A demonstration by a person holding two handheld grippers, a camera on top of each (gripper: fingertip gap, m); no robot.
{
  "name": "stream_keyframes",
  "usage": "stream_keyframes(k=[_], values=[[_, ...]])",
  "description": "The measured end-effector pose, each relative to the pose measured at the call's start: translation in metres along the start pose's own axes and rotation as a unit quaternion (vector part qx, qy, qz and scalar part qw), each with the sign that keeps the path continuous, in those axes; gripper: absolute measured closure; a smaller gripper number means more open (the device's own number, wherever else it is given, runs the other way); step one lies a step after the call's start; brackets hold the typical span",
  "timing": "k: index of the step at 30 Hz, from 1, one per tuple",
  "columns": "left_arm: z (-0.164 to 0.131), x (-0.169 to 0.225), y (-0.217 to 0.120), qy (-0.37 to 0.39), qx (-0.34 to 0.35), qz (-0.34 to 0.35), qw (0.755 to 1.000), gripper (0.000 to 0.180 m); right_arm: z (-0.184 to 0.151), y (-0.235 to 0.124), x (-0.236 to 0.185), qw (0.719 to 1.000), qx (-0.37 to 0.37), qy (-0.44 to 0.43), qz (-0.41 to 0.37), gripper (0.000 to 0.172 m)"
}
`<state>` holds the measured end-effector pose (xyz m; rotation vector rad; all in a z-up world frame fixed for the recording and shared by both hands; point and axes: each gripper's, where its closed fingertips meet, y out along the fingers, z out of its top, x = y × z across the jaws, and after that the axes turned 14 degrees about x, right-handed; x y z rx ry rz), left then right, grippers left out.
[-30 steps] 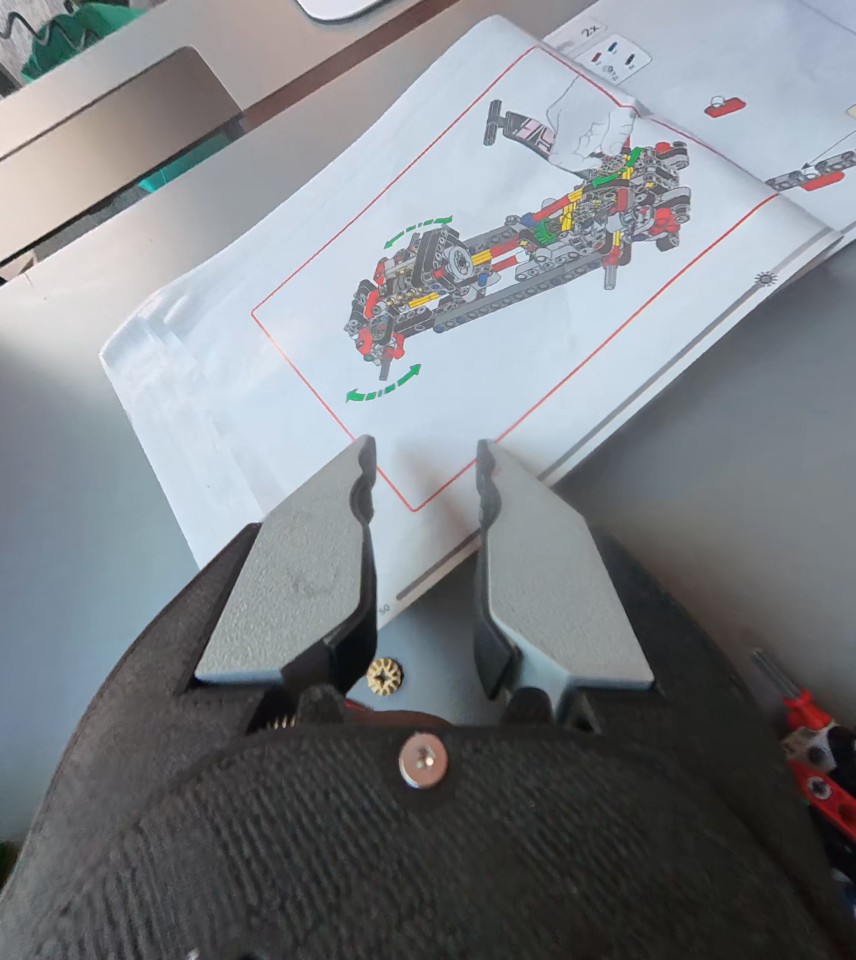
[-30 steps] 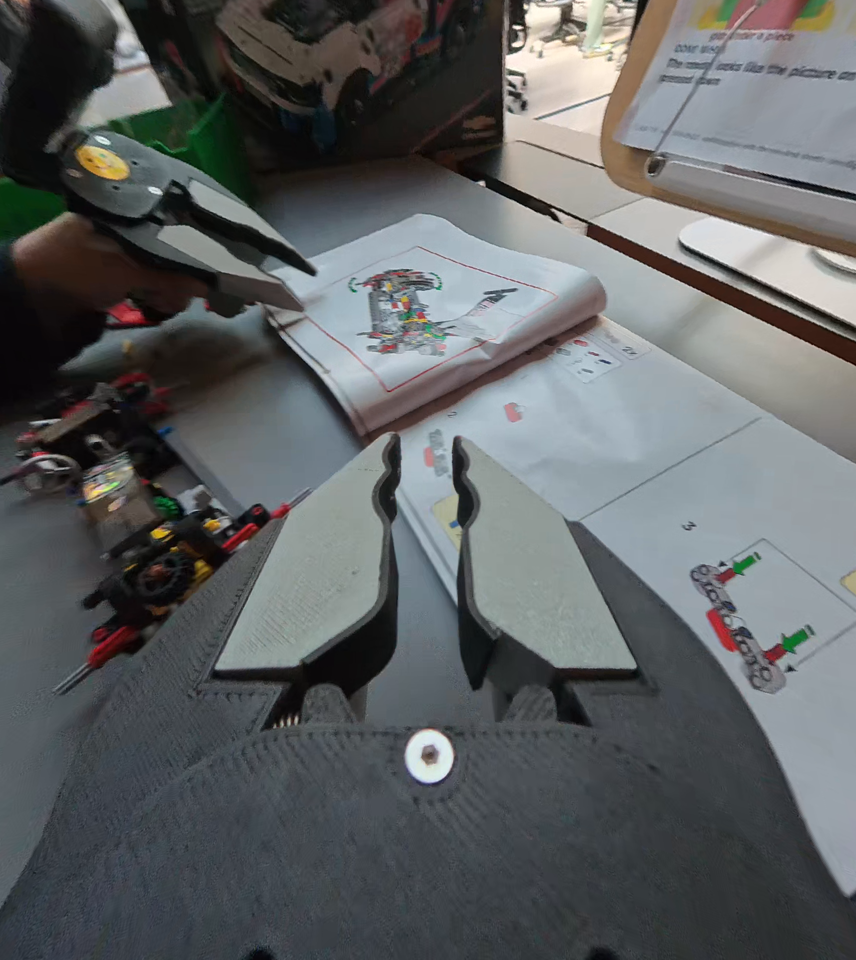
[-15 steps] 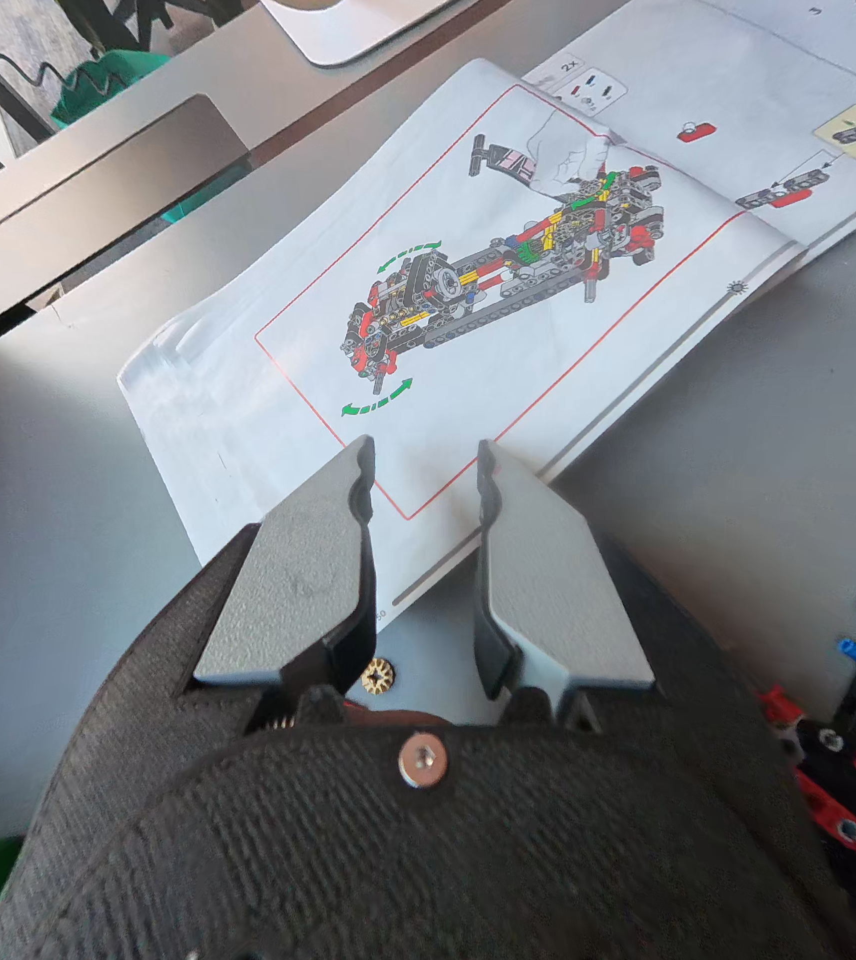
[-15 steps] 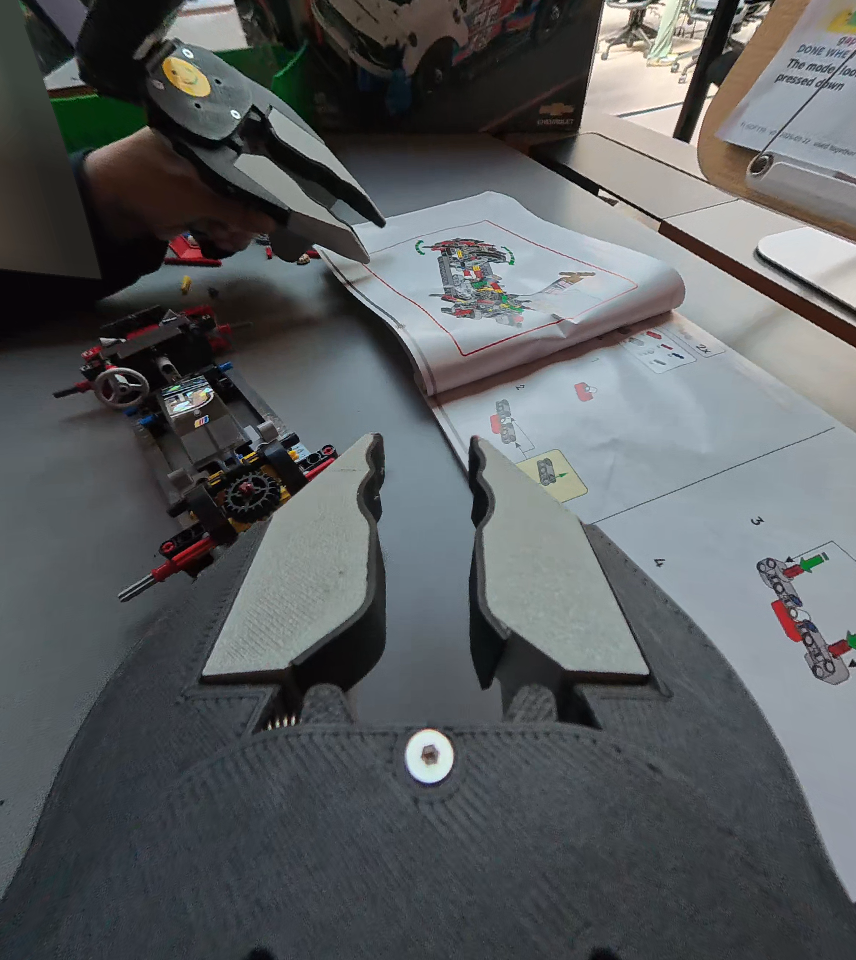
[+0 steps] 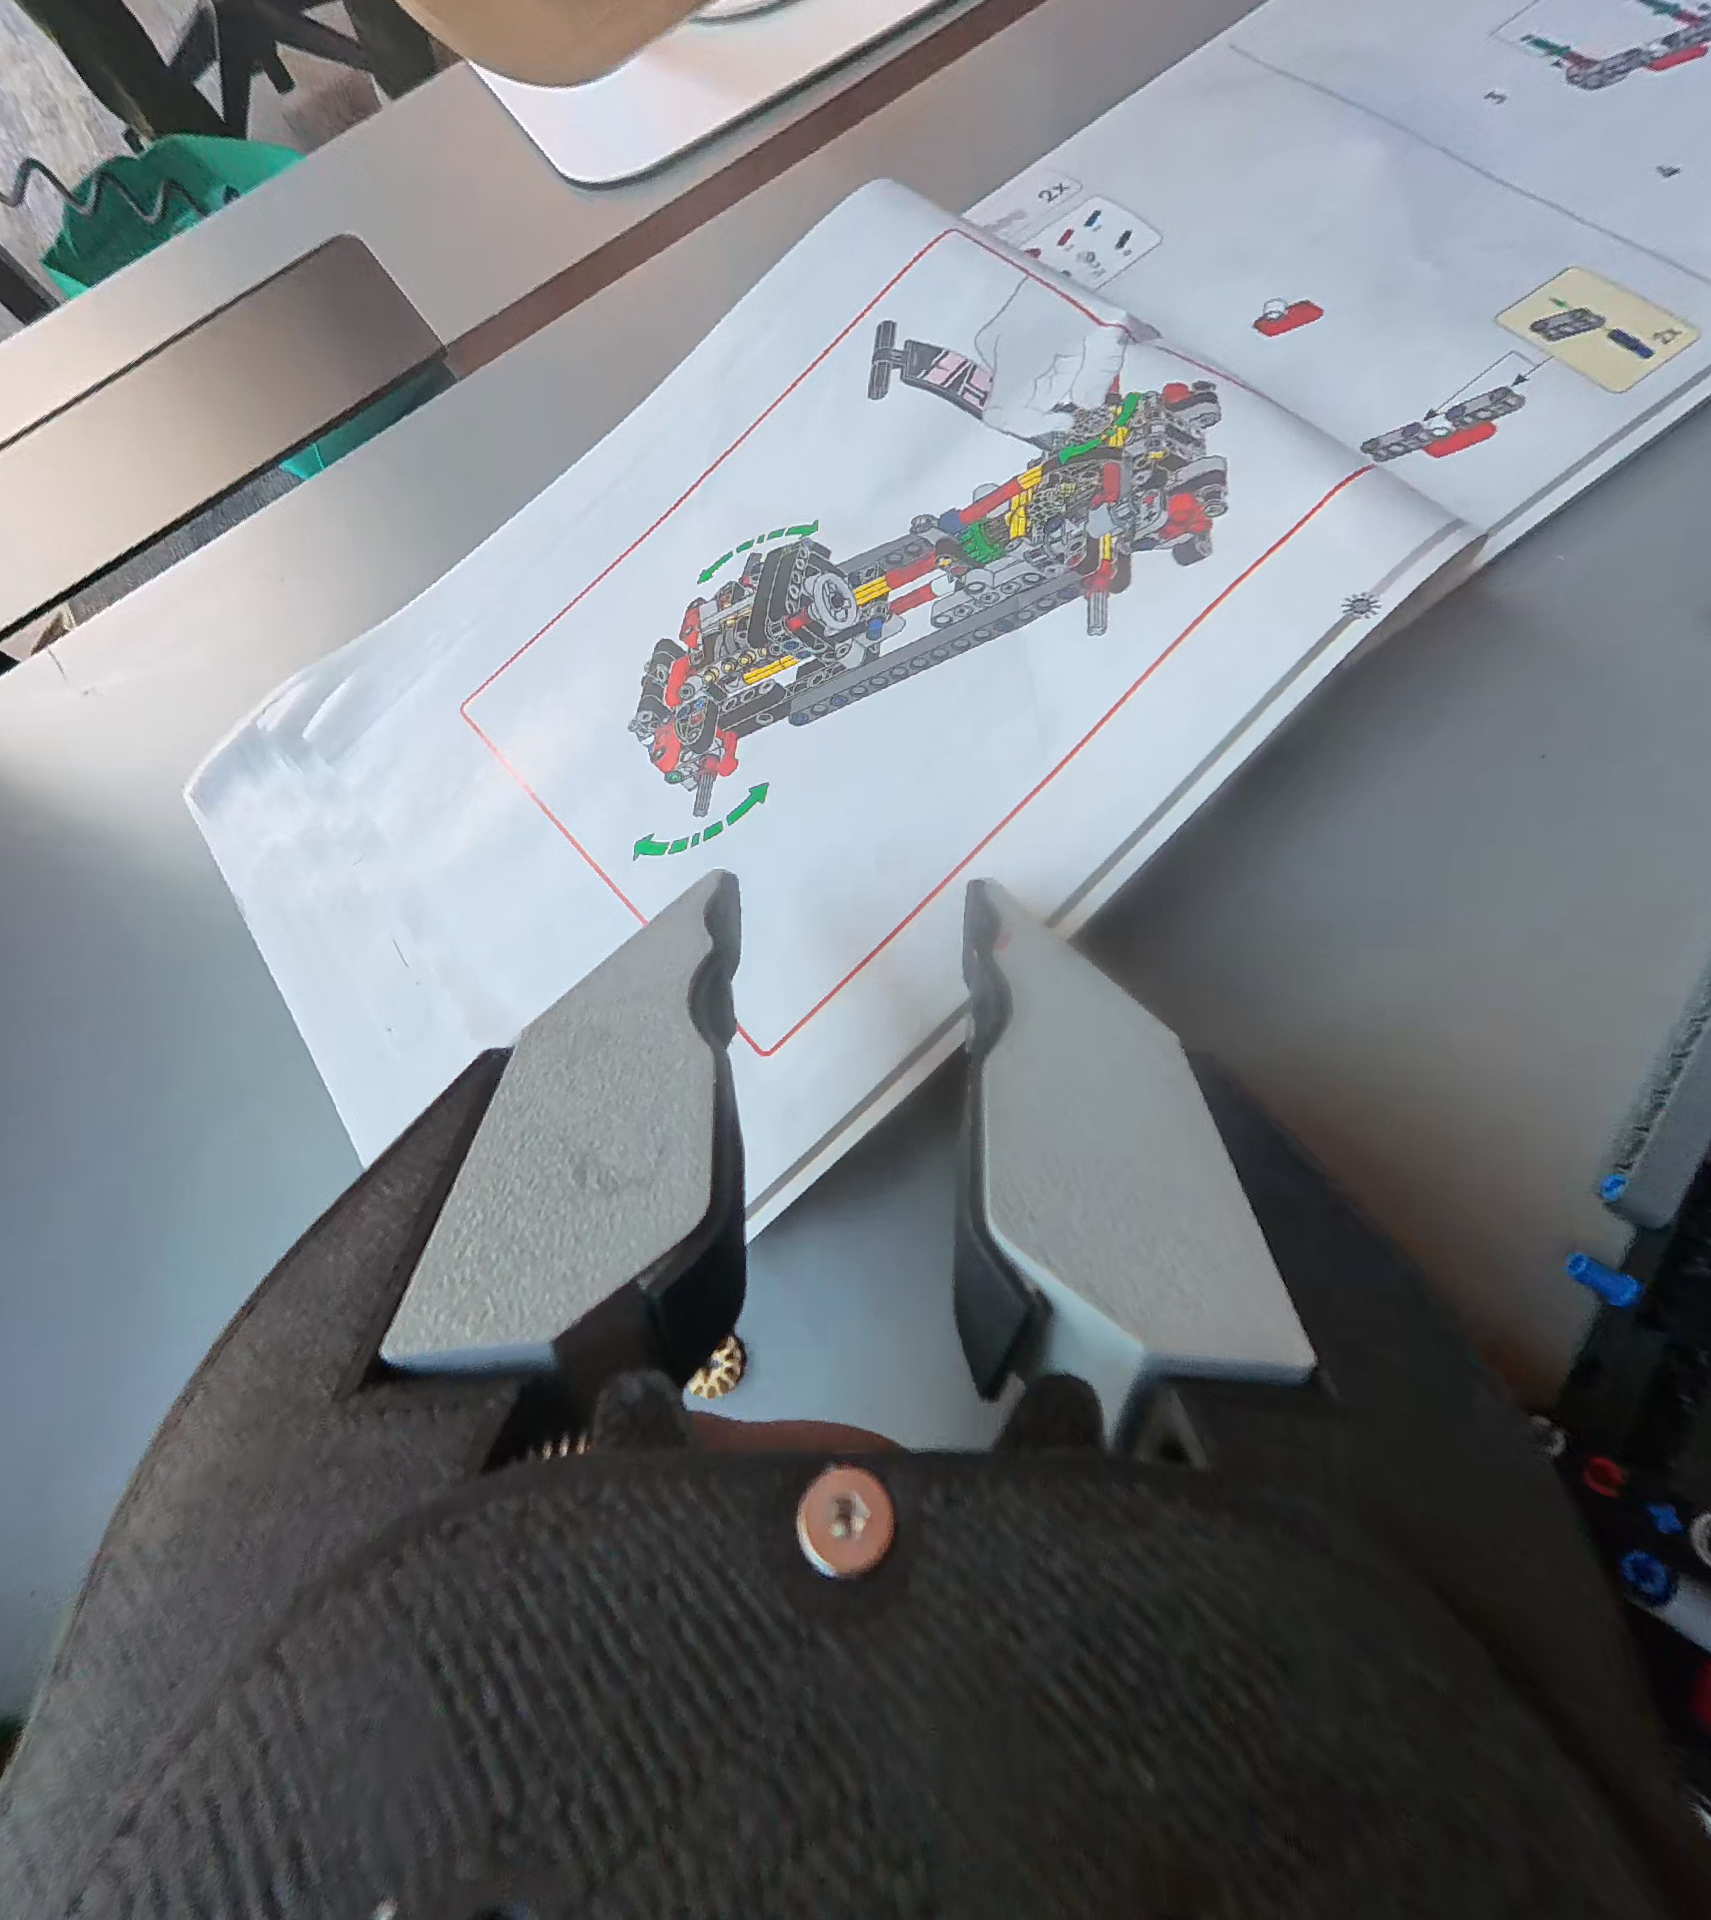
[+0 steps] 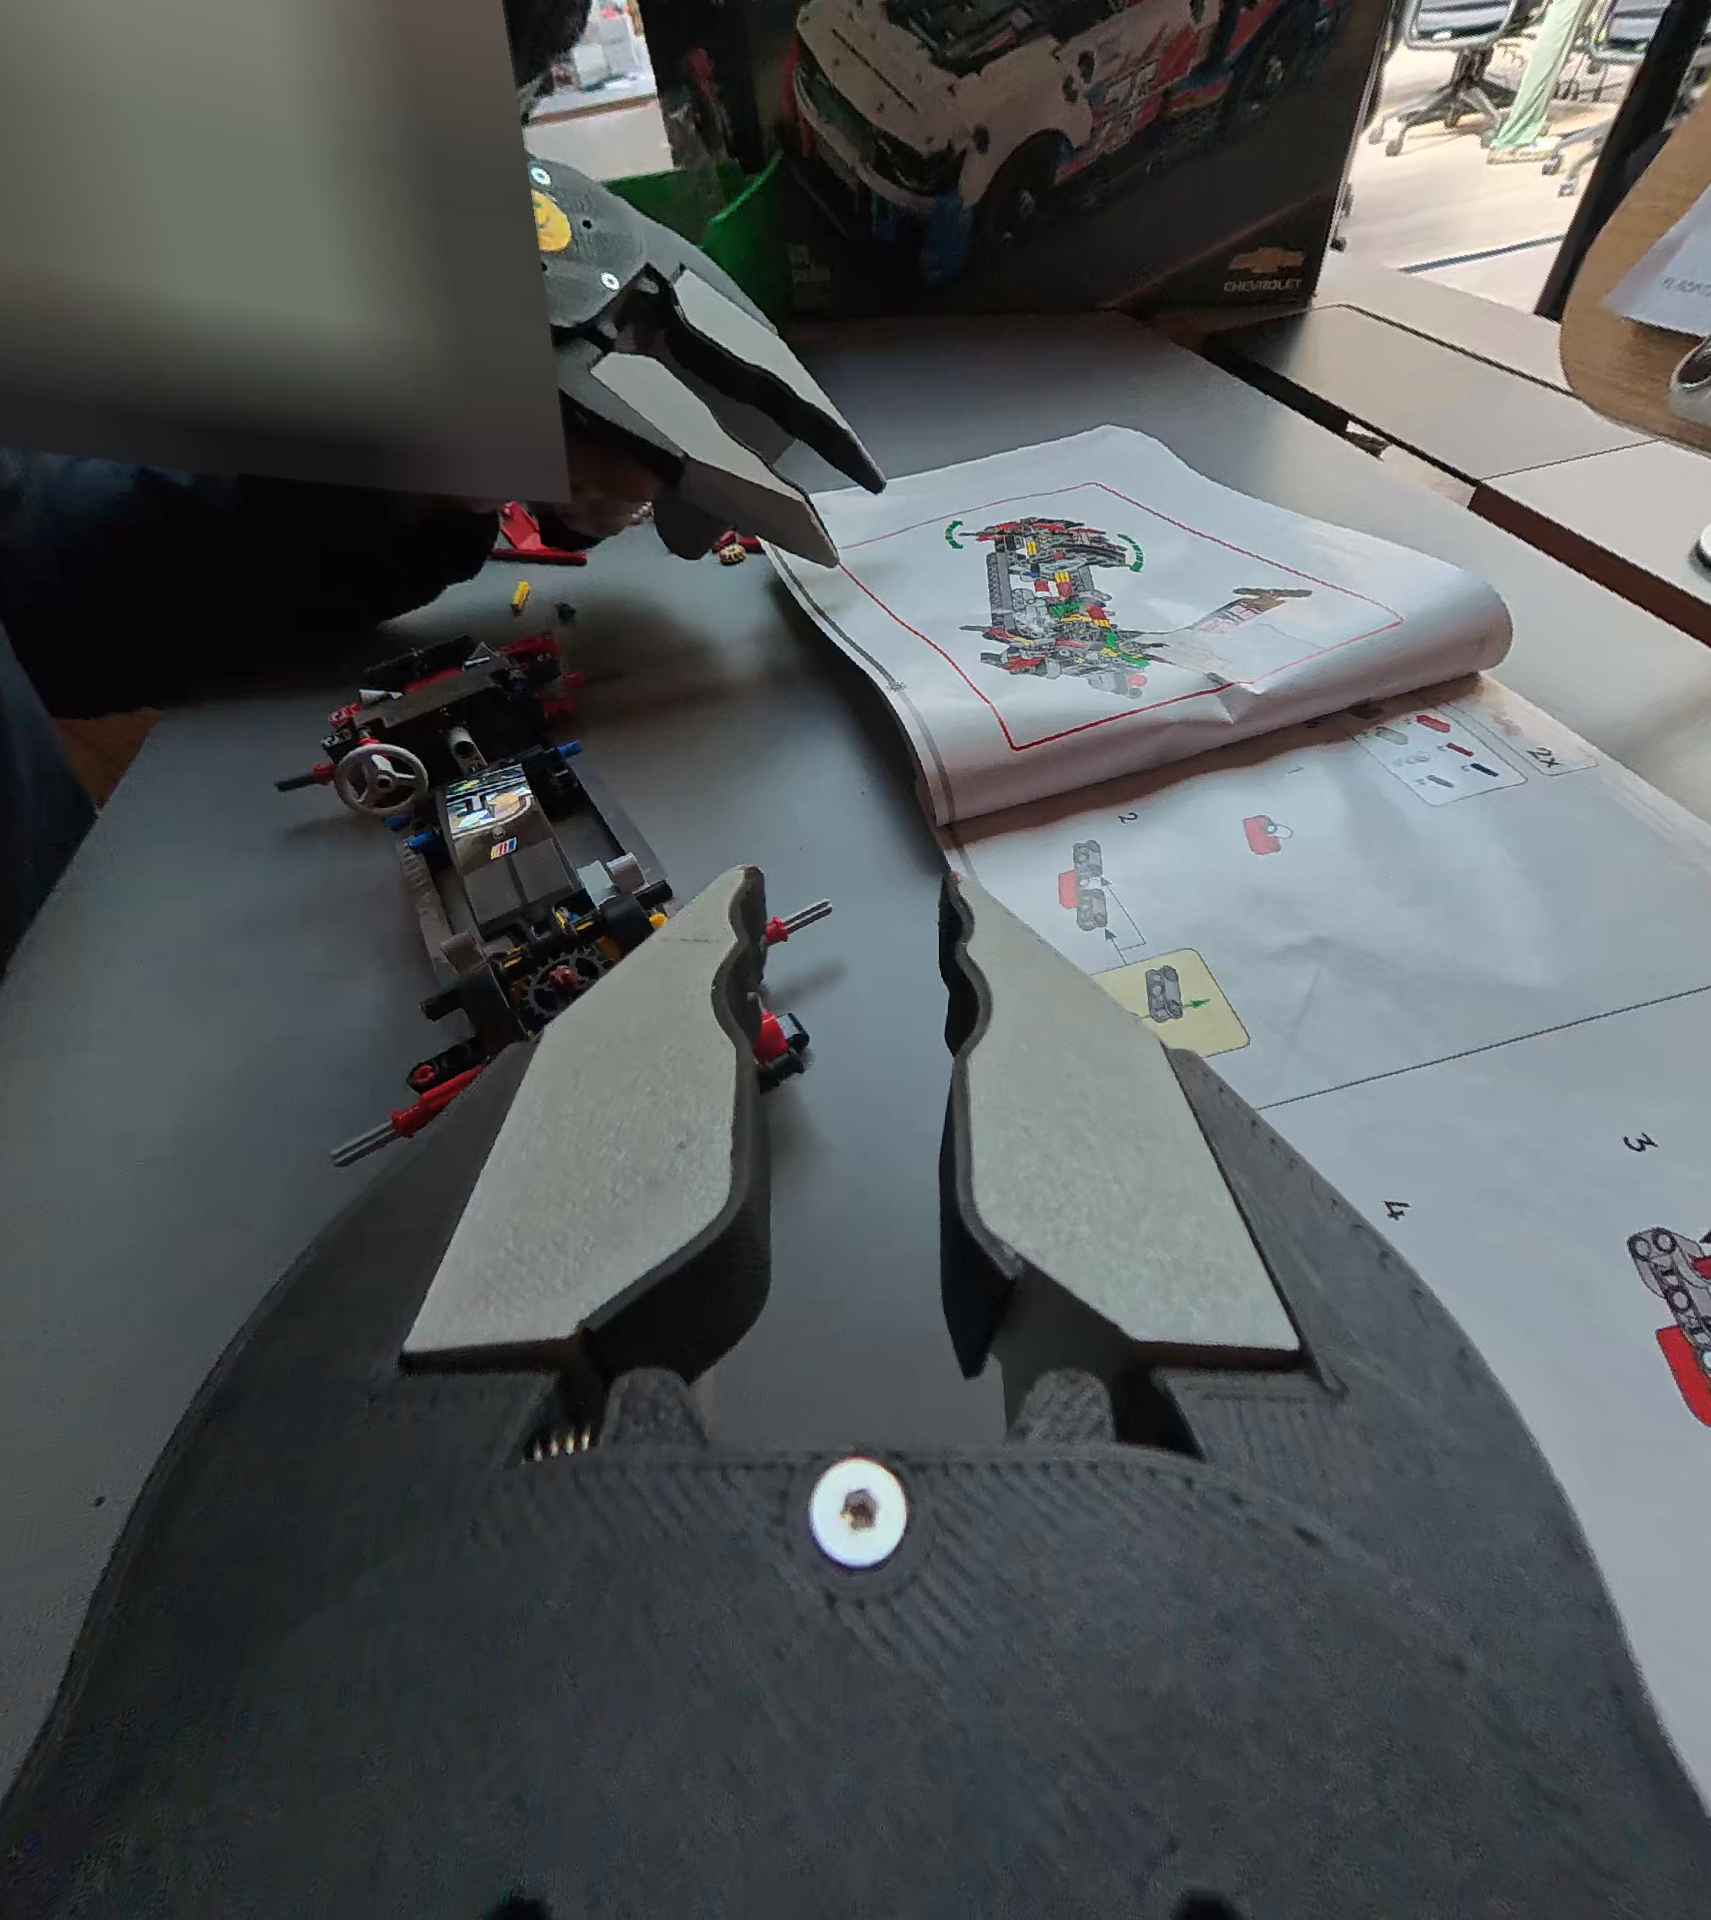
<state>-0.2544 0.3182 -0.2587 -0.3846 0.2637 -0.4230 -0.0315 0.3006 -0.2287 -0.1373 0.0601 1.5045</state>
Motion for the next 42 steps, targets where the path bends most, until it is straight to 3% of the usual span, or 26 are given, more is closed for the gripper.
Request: stream_keyframes(k=[5, 13, 22, 26, 30, 37, 42], values=[[0.001, 0.003, 0.000, -0.004, 0.001, -0.008, 1.000, 0.139, 0.002, -0.004, -0.014, 0.999, 0.008, 0.021, 0.049, 0.150], [0.008, 0.007, -0.001, 0.016, 0.016, -0.006, 1.000, 0.140, 0.000, -0.012, -0.027, 0.995, -0.008, 0.046, 0.088, 0.149], [0.023, 0.027, -0.003, -0.005, 0.049, -0.049, 0.998, 0.138, 0.012, -0.022, -0.044, 0.994, -0.021, 0.015, 0.104, 0.158], [0.045, 0.071, -0.018, -0.018, 0.088, -0.163, 0.983, 0.130, 0.010, -0.023, -0.056, 0.993, -0.047, -0.018, 0.108, 0.157], [0.076, 0.144, -0.043, -0.085, 0.097, -0.322, 0.938, 0.122, 0.008, -0.026, -0.066, 0.991, -0.066, -0.038, 0.113, 0.157], [0.076, 0.209, -0.030, 0.025, 0.028, -0.354, 0.935, 0.122, -0.007, -0.021, -0.059, 0.989, -0.099, -0.082, 0.073, 0.162], [0.051, 0.208, -0.018, 0.067, -0.021, -0.319, 0.945, 0.123, -0.018, -0.015, -0.060, 0.986, -0.120, -0.092, 0.071, 0.155]])
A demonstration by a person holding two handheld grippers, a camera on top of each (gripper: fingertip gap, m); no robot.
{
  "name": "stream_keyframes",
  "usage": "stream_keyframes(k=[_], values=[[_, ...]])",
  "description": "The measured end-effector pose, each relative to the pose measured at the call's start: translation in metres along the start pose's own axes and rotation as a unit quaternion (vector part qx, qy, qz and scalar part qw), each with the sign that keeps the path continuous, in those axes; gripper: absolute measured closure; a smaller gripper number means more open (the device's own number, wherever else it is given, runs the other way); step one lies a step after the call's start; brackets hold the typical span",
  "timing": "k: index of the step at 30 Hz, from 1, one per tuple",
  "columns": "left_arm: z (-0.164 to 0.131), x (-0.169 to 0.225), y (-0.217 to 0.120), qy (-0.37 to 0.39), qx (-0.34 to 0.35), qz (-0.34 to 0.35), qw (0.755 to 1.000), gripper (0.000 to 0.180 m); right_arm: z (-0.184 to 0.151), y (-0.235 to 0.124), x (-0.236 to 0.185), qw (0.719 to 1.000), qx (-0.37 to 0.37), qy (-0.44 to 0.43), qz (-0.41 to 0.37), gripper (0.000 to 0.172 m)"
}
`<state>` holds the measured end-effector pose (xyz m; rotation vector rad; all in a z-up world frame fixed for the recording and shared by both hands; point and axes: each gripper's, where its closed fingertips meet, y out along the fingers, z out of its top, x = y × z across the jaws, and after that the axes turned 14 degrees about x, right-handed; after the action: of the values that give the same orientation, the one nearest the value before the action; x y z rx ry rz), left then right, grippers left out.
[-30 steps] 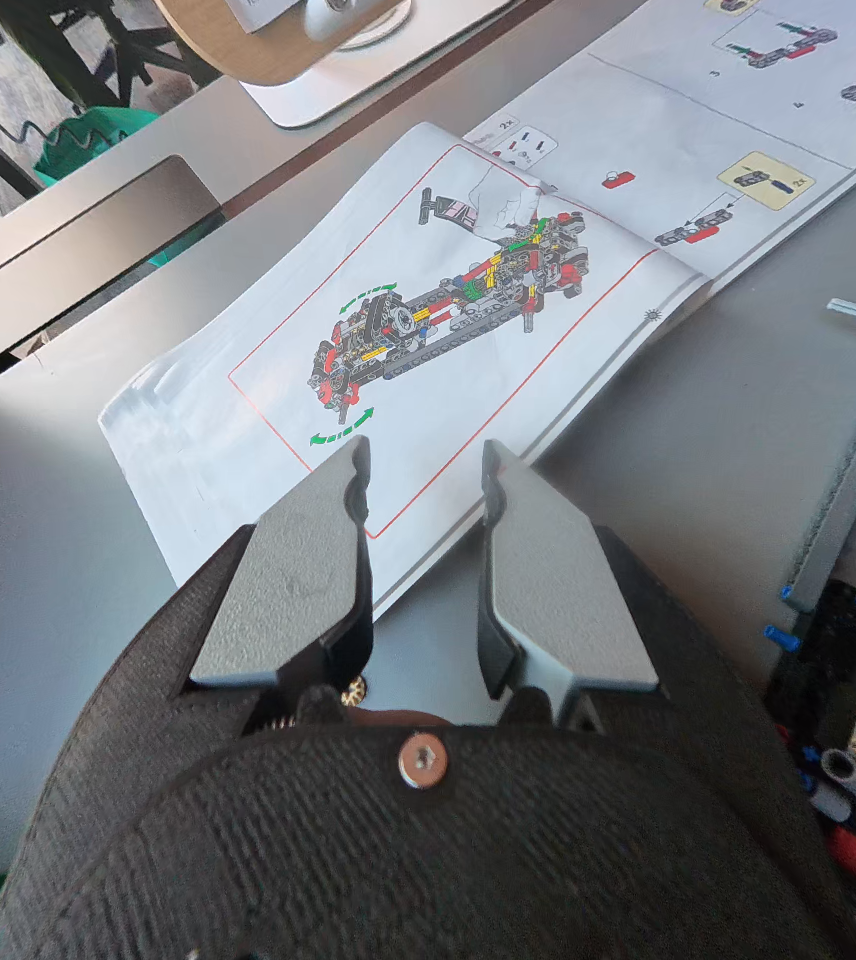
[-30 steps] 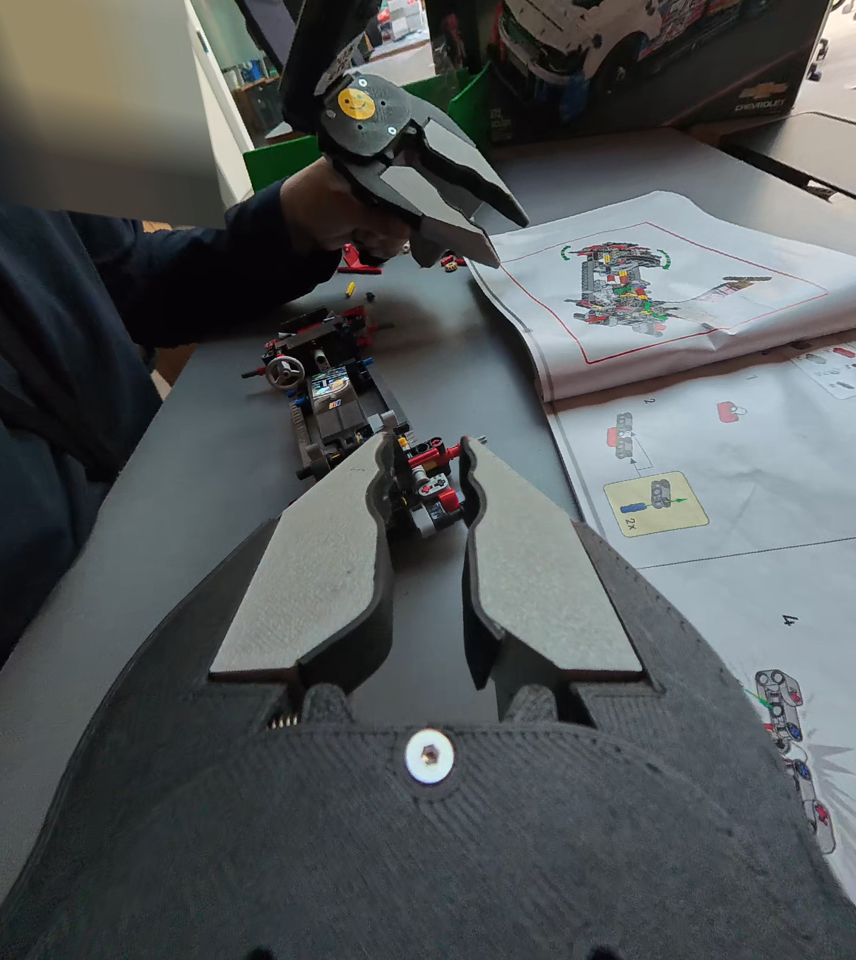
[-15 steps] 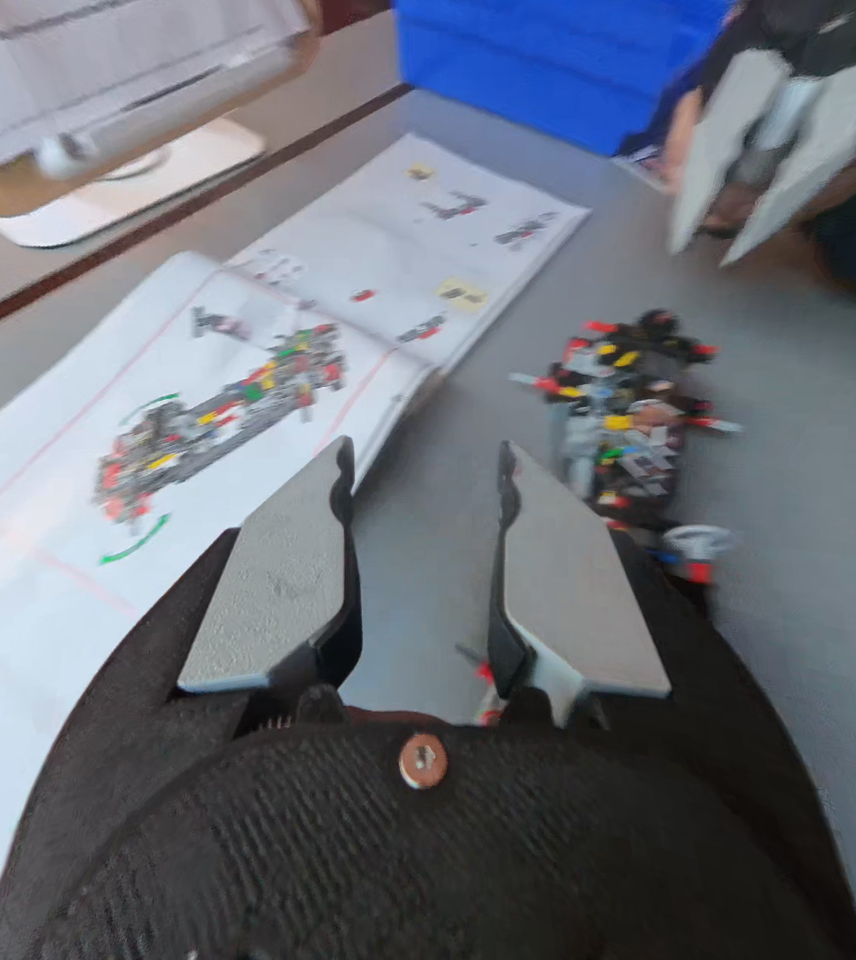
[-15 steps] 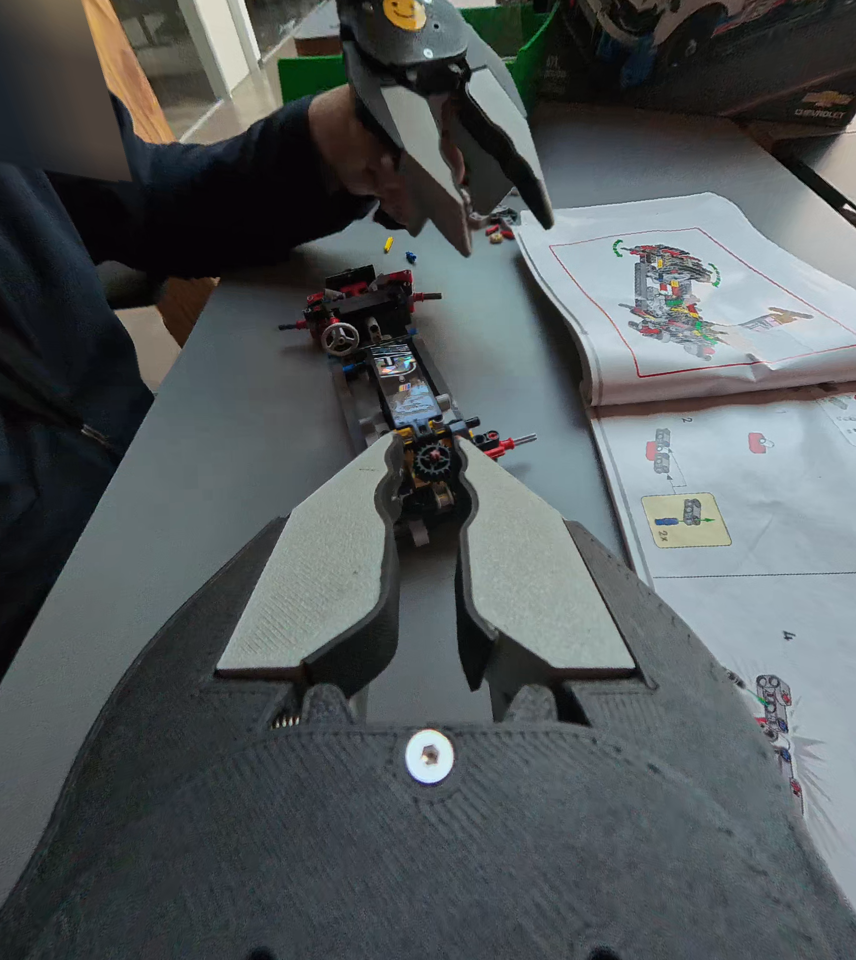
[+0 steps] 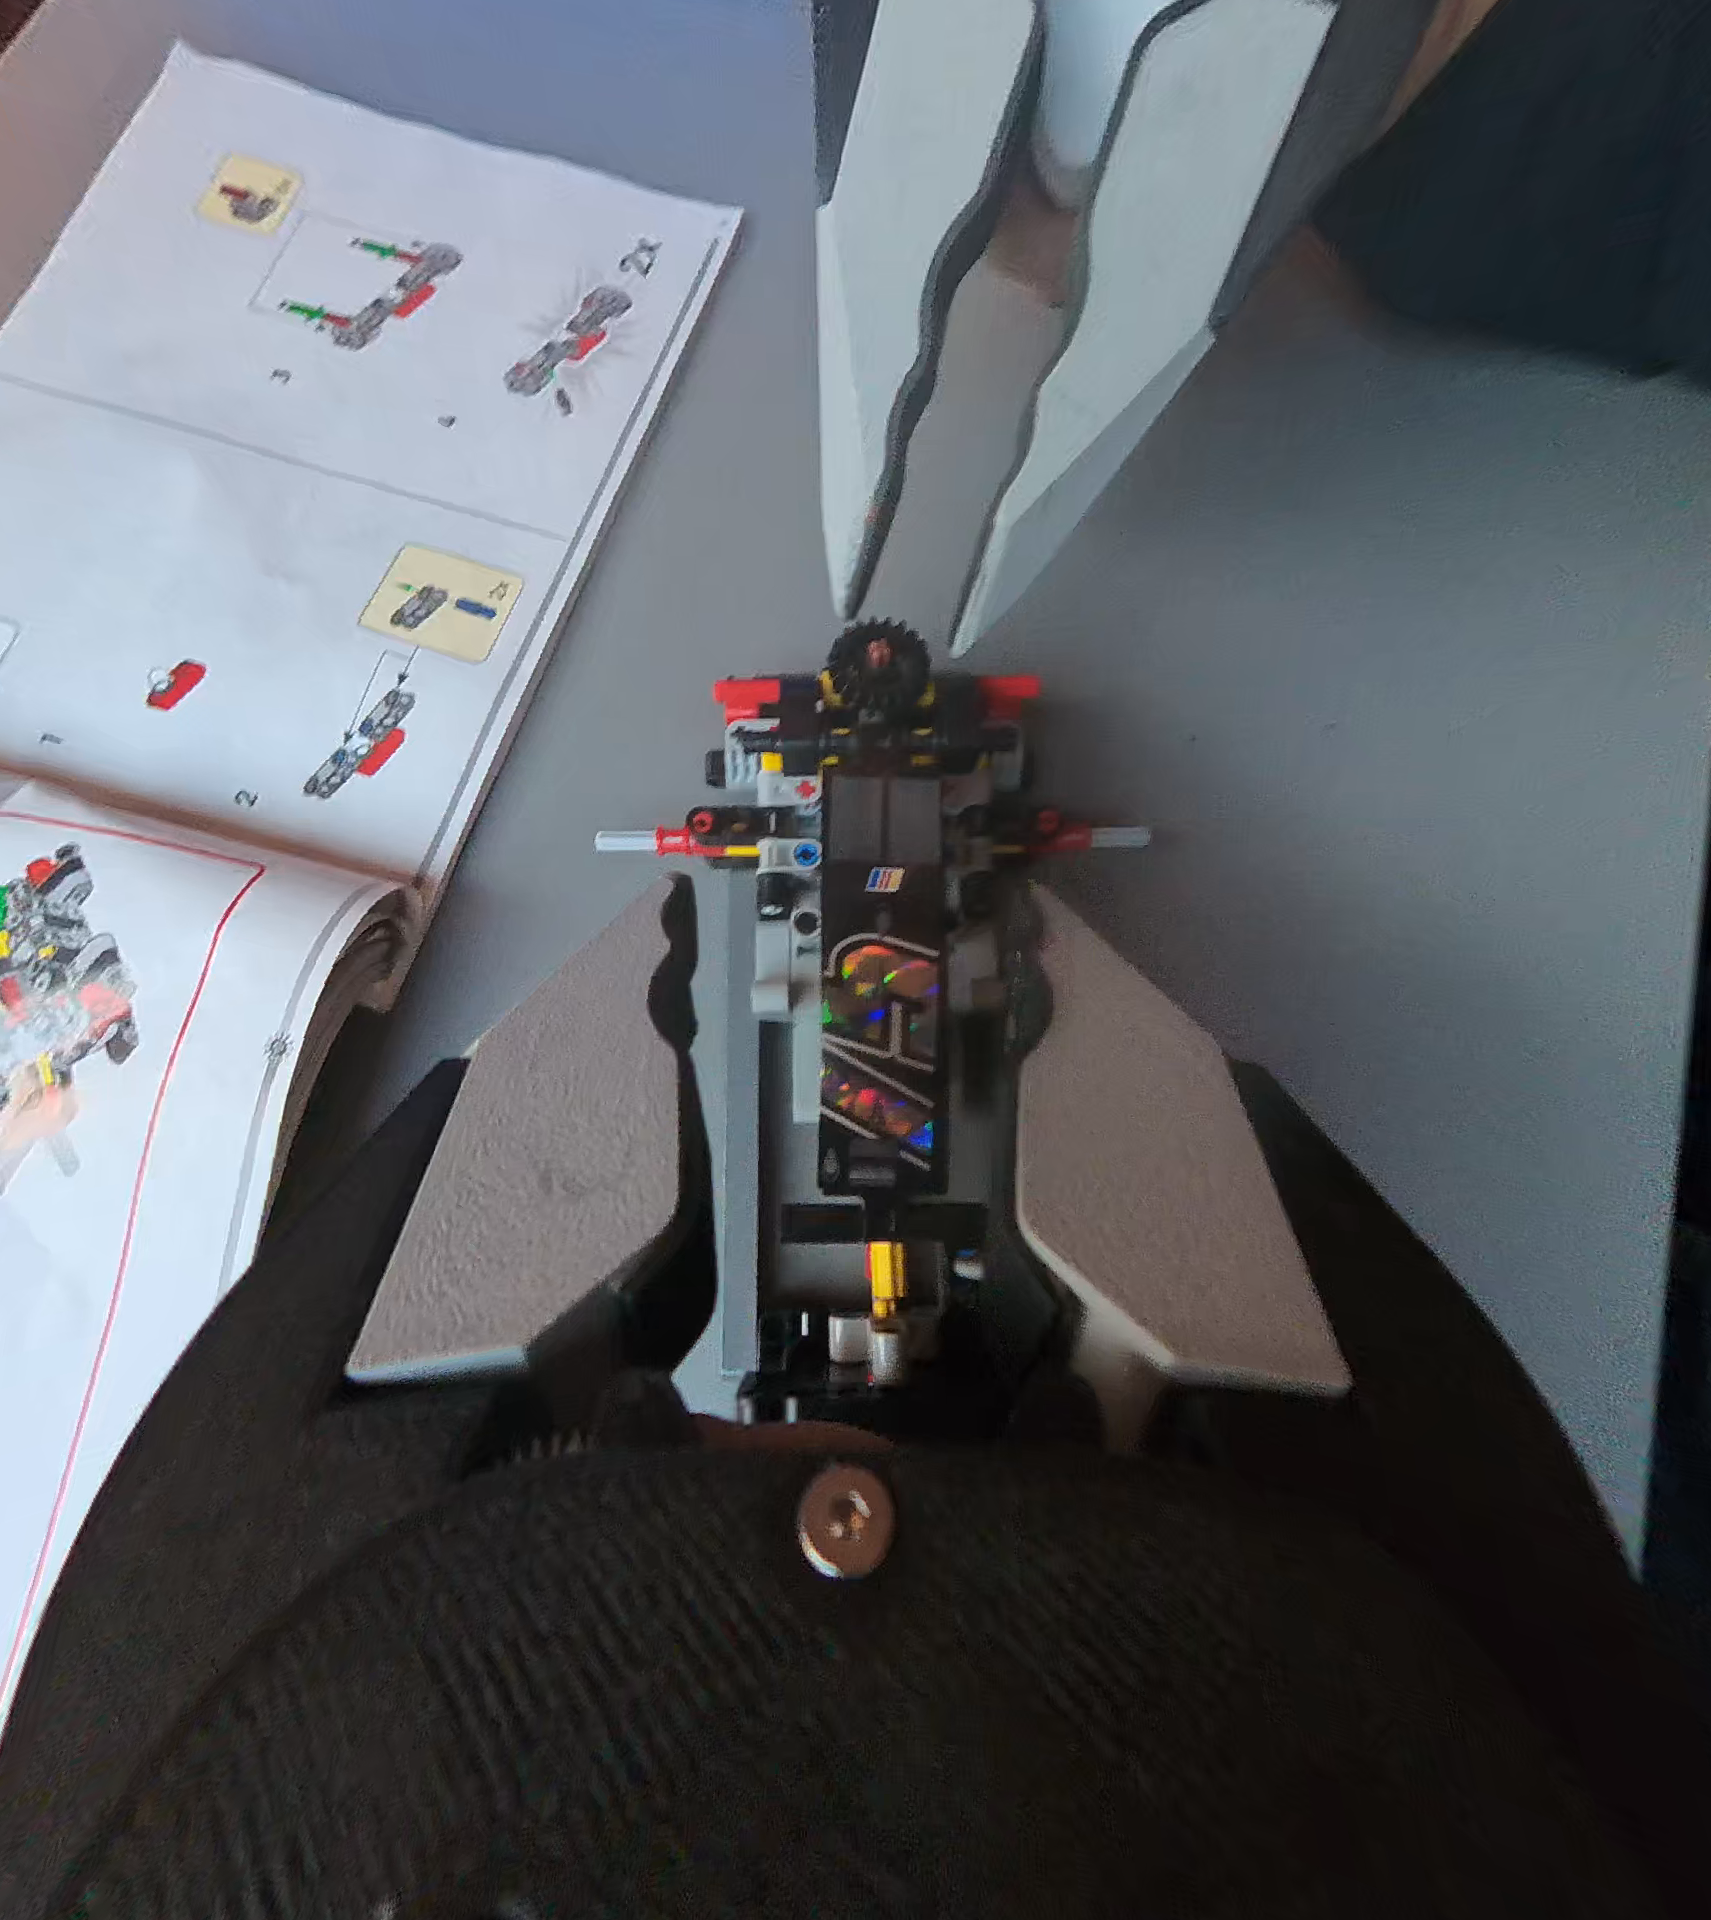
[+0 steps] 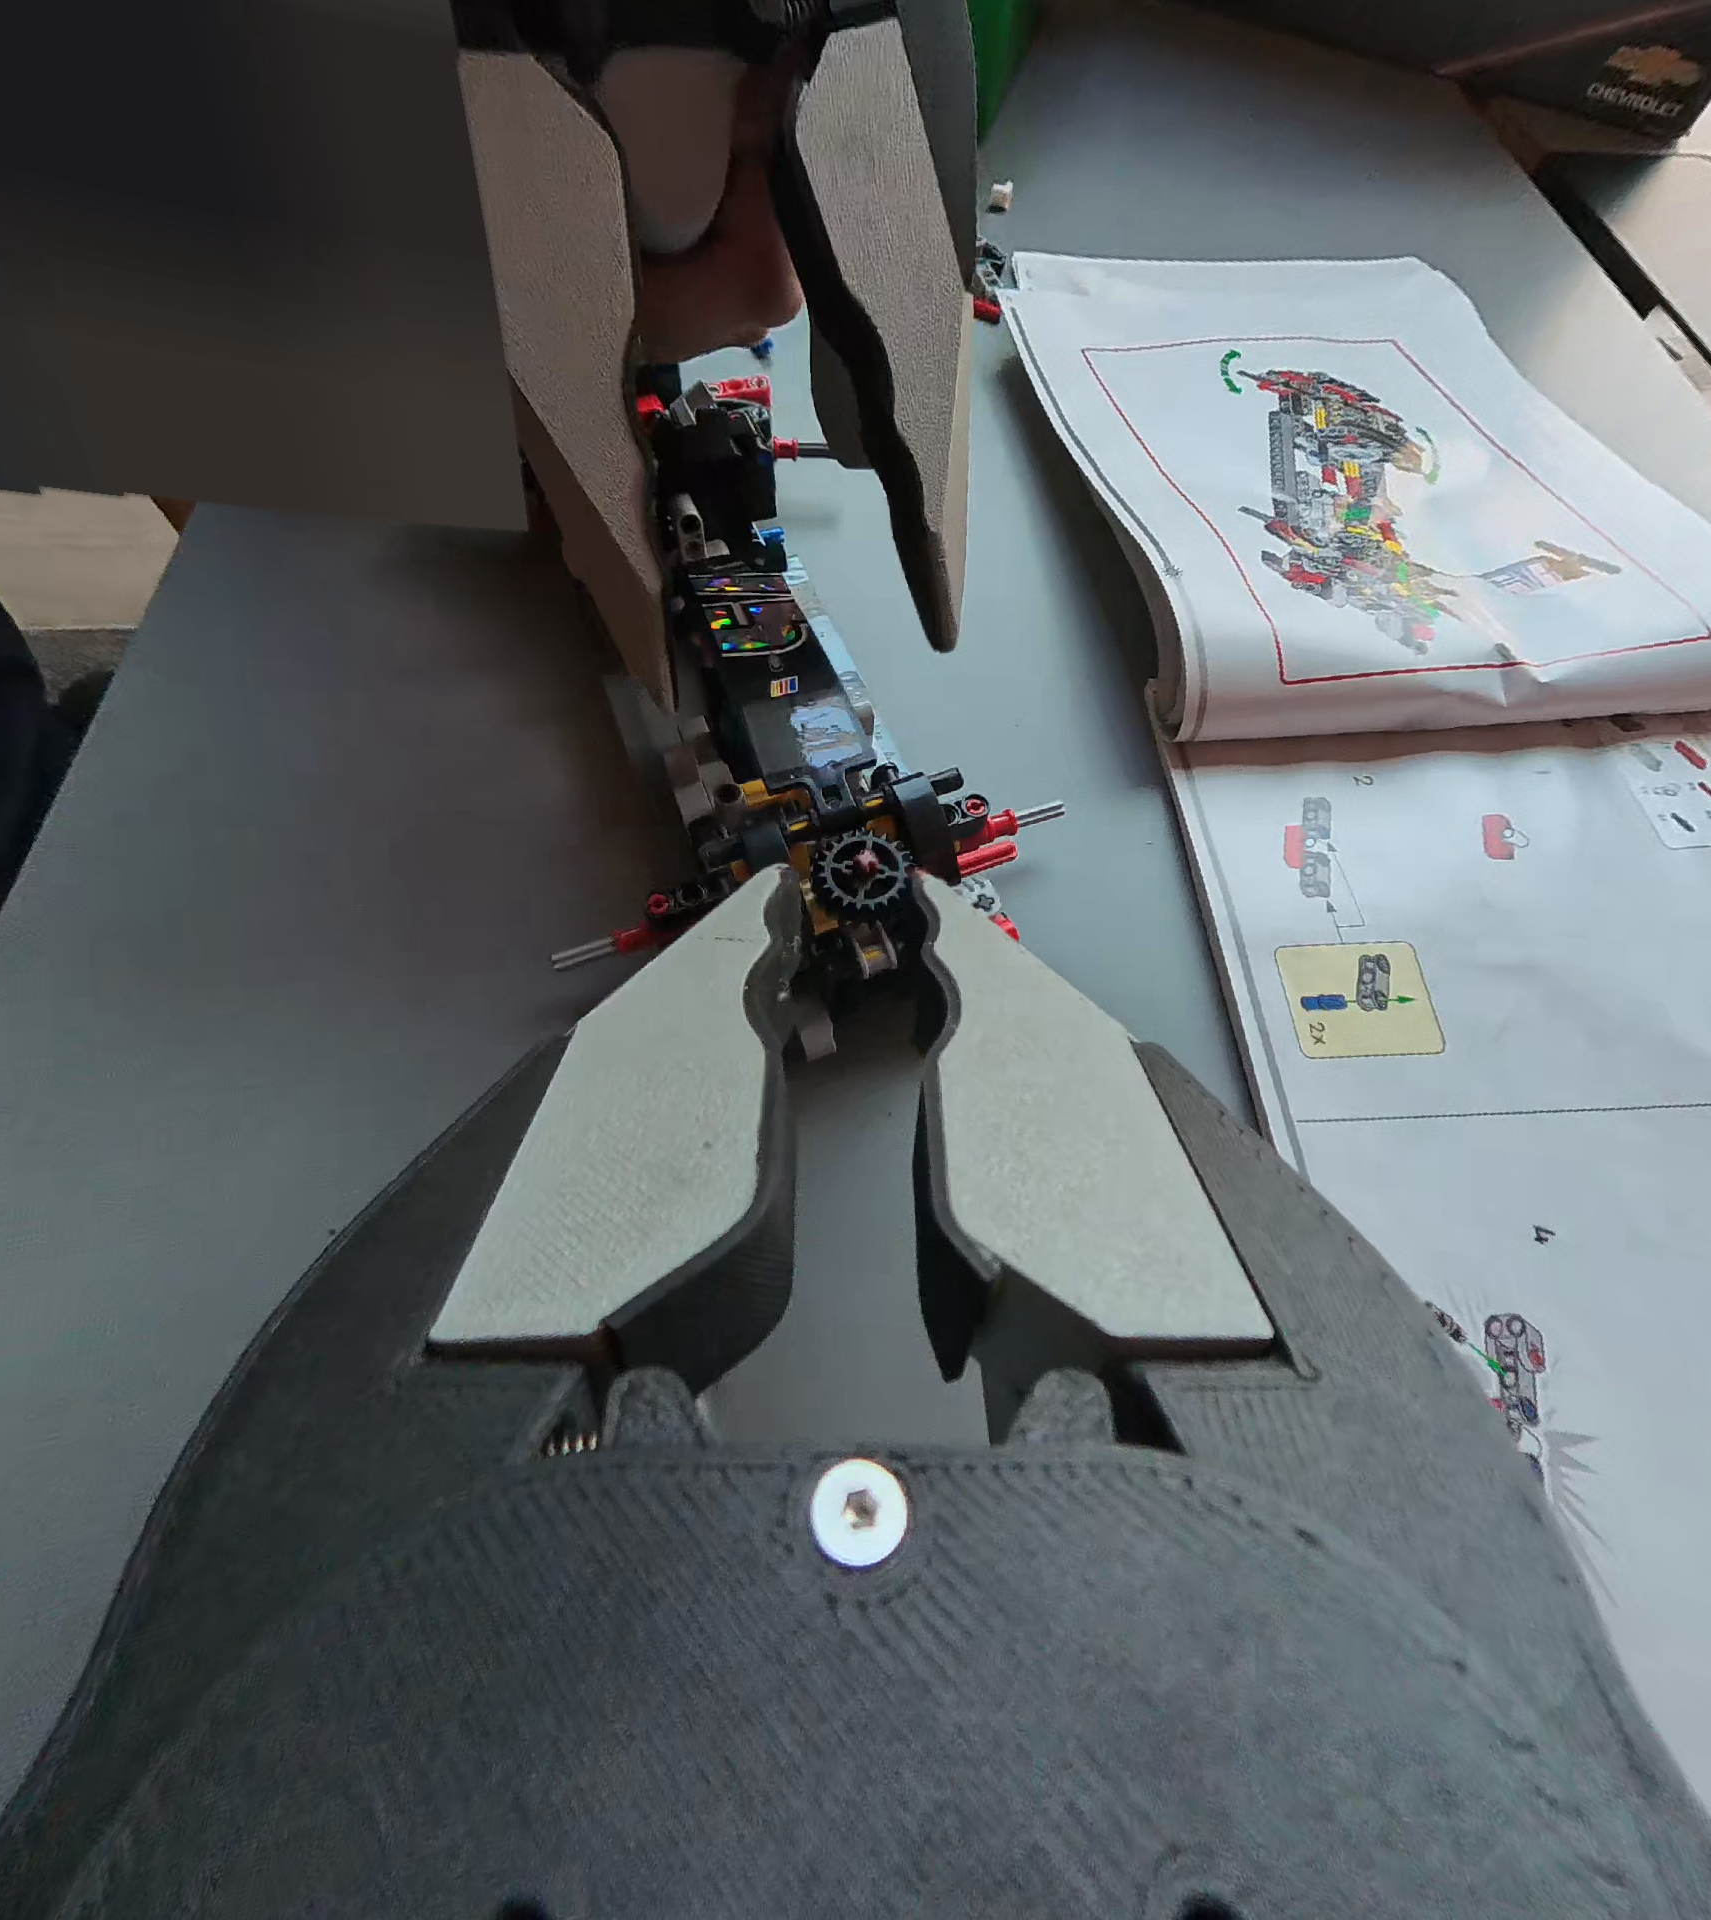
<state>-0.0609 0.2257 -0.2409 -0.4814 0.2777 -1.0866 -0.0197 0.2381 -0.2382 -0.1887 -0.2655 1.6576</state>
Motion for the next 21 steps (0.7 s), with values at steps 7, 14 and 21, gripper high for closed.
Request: stream_keyframes(k=[7, 14, 21], values=[[-0.008, -0.003, 0.000, -0.023, 0.003, -0.011, 1.000, 0.143, -0.003, 0.003, 0.004, 1.000, 0.001, 0.021, 0.002, 0.156], [-0.008, 0.004, 0.001, -0.022, 0.009, -0.028, 0.999, 0.158, -0.005, -0.001, -0.002, 1.000, -0.011, 0.016, 0.015, 0.155], [-0.008, 0.004, 0.001, -0.027, 0.011, -0.028, 0.999, 0.158, -0.003, -0.008, -0.018, 0.998, -0.016, 0.012, 0.060, 0.172]])
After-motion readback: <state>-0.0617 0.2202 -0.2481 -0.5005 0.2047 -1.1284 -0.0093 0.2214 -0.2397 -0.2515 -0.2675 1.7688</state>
